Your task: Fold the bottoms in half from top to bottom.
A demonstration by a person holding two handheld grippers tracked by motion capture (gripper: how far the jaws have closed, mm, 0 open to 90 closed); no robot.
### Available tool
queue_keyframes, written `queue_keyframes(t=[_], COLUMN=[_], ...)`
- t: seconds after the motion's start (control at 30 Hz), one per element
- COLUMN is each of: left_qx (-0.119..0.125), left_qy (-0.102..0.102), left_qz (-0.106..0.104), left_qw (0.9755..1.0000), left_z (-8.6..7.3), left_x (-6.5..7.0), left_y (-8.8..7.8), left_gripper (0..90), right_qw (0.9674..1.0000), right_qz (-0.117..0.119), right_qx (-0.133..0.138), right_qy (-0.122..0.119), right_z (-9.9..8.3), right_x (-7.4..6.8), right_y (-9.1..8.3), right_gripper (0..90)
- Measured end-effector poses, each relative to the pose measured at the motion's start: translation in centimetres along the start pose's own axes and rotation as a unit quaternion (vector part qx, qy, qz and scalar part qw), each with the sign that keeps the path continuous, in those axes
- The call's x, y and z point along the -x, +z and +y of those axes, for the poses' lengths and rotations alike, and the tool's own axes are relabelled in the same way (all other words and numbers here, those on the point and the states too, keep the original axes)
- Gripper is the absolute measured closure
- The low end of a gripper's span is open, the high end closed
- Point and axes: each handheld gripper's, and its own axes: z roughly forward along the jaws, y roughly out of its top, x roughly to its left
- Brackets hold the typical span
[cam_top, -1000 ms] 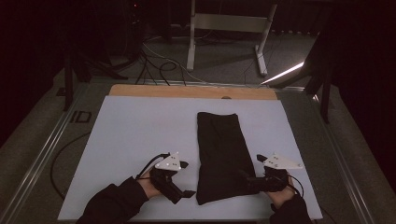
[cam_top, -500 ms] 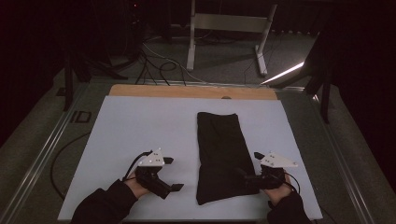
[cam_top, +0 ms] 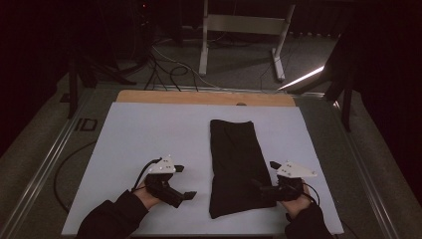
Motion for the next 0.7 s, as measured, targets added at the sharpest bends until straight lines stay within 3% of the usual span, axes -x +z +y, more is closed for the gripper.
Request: queue_keyframes(t=[0.2,0.37,0.57,0.7], left_qx=[0.007,0.019,0.016,0.009], left_qy=[-0.01,-0.014,-0.001,-0.006], left_qz=[0.018,0.018,0.016,0.016], left_qw=[0.9998,0.9996,0.9997,0.9998], left_z=[1.0,2.1,3.2,4.0], left_x=[-0.5,-1.0,-1.6,-2.3], left_y=[-0.3,-0.4,-0.1,0.1], left_gripper=[0.0,0.0,0.0,0.0], right_qw=[1.0,0.9999,0.9998,0.9997], right_qz=[-0.002,-0.01,-0.014,-0.014], right_qx=[-0.007,0.004,0.01,0.016], right_qy=[-0.004,-0.002,-0.009,-0.008], right_z=[1.3,2.6,3.9,5.1], right_x=[0.3,0.8,1.3,2.1], right_y=[-0.4,-0.4,0.2,0.5], right_gripper=[9.1,9.1,9.0,9.1])
